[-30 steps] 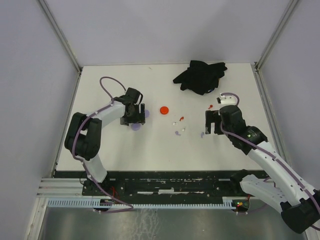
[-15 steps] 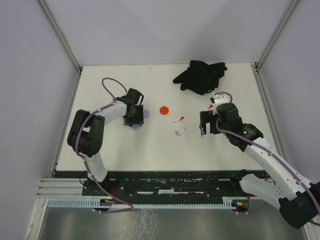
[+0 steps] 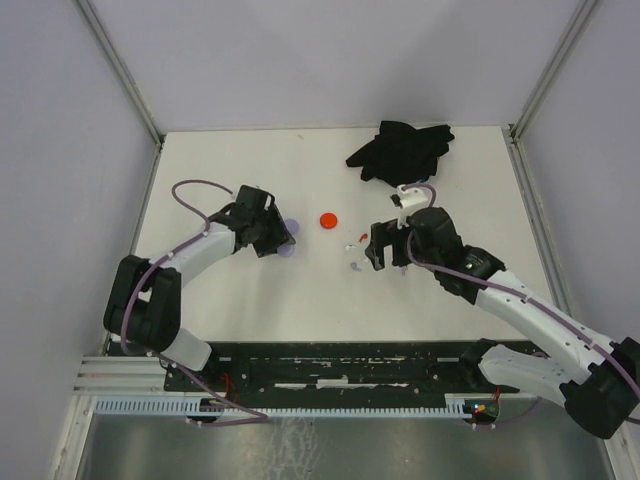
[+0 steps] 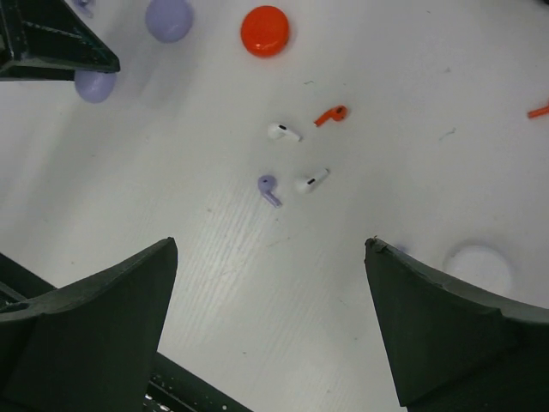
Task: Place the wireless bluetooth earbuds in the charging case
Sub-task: Pick up the charging case at the center of the board.
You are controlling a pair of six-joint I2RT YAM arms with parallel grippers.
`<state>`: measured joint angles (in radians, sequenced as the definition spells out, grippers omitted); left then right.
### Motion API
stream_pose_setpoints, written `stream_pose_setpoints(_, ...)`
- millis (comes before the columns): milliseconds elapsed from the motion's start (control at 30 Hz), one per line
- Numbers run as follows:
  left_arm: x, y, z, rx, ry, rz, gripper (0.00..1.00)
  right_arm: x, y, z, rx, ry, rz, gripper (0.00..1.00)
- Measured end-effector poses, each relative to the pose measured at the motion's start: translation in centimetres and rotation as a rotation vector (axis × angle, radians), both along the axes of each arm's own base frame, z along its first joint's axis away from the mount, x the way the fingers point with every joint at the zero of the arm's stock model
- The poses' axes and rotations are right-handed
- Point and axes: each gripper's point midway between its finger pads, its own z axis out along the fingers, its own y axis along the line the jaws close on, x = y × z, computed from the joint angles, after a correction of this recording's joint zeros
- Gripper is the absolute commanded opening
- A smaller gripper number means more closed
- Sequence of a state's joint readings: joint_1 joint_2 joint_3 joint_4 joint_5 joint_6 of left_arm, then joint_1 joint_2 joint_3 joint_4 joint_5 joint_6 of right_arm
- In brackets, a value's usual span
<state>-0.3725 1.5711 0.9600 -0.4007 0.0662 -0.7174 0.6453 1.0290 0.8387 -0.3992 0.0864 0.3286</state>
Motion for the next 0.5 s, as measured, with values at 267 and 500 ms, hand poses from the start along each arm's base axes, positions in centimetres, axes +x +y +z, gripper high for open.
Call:
stream_pose_setpoints(267, -0.6, -2.9, 4.4, -0.315, -0.054, 0.171, 0.51, -0.3, 5.3, 0.6, 0.154, -0.045, 0.064, 0.99)
stream_pose_setpoints(500, -2.2, -4.6, 6.6, -0.539, -0.032, 0.31, 0.46, -0.2, 9.4, 1.1, 0.287, -0.083, 0.092, 0.96)
